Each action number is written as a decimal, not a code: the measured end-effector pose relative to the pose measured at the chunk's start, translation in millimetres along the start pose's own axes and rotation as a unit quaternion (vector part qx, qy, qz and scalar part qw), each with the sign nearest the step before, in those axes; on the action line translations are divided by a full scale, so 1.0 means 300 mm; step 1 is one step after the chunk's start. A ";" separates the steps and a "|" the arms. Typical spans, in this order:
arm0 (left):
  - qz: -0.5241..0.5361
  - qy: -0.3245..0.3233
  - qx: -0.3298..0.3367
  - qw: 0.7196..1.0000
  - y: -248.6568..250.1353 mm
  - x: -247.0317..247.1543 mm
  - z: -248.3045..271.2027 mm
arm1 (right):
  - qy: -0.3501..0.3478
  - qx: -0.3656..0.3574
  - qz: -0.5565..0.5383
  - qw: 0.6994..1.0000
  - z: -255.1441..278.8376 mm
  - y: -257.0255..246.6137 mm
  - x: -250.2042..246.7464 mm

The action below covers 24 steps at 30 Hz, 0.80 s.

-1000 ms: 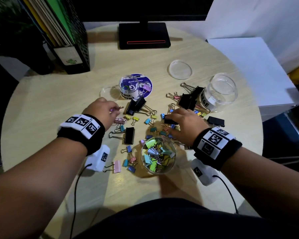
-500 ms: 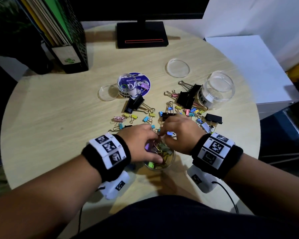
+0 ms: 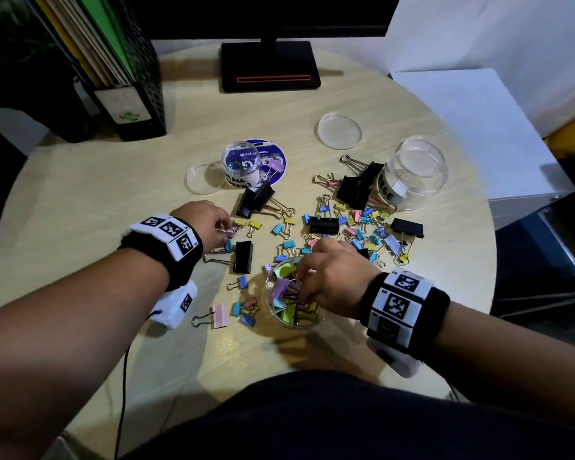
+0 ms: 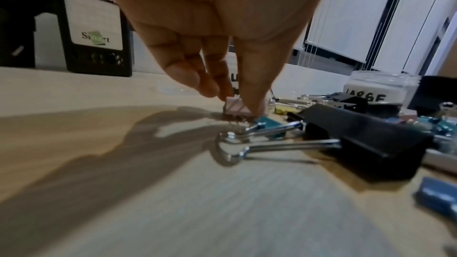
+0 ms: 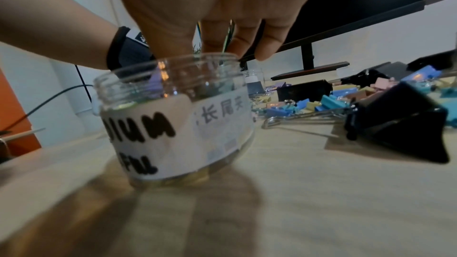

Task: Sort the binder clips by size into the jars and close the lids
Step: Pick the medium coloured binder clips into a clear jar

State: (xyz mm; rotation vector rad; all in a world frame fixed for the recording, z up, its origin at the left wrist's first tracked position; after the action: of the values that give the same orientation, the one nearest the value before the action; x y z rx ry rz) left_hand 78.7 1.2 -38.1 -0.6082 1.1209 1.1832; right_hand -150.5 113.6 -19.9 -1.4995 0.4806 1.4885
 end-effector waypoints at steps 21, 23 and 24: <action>0.228 0.101 0.182 0.951 0.326 -0.049 0.175 | 0.169 0.058 -0.164 0.970 0.017 0.030 -0.027; 0.226 0.103 0.193 0.949 0.335 -0.043 0.184 | 0.183 0.054 -0.166 0.967 0.031 0.028 -0.025; 0.228 0.100 0.191 0.949 0.337 -0.041 0.185 | 0.184 0.056 -0.169 0.967 0.036 0.030 -0.022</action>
State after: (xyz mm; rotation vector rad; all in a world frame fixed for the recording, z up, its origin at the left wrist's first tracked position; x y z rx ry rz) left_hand 4.4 75.6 10.7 -0.1691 1.6774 1.2588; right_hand -165.1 115.7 -14.8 -1.6784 0.4875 0.9080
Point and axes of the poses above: each hand's wrist, its own z-axis away from the middle knuckle, its own x-axis out of the palm, y = z × x, the point moved 1 cm from there along -z, towards the middle knuckle, and after that the axes turned 5 degrees about x, right-handed, at the moved point
